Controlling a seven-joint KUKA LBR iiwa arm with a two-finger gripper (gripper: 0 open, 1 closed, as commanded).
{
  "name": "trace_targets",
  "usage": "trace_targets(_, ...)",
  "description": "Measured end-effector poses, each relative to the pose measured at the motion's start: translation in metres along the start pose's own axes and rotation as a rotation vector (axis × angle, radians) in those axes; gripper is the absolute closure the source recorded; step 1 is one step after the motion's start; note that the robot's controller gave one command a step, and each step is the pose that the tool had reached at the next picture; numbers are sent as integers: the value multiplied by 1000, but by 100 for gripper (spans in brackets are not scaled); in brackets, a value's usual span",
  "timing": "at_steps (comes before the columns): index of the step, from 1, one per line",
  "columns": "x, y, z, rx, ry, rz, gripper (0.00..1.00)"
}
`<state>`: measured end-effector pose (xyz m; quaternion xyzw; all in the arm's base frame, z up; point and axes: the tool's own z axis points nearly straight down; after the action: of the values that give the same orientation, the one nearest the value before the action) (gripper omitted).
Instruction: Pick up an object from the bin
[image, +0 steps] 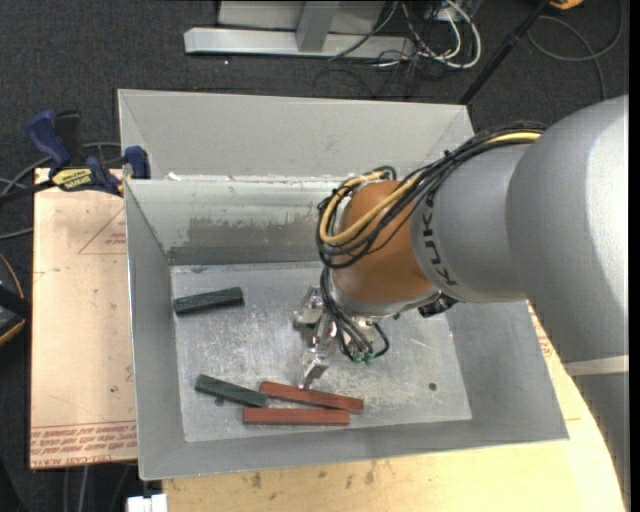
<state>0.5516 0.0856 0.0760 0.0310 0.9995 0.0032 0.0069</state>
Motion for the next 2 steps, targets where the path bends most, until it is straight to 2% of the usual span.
trace_targets(1,0,0,0,0,0,0,0)
trace_targets(2,-35,-18,-1,-1,14,-52,0)
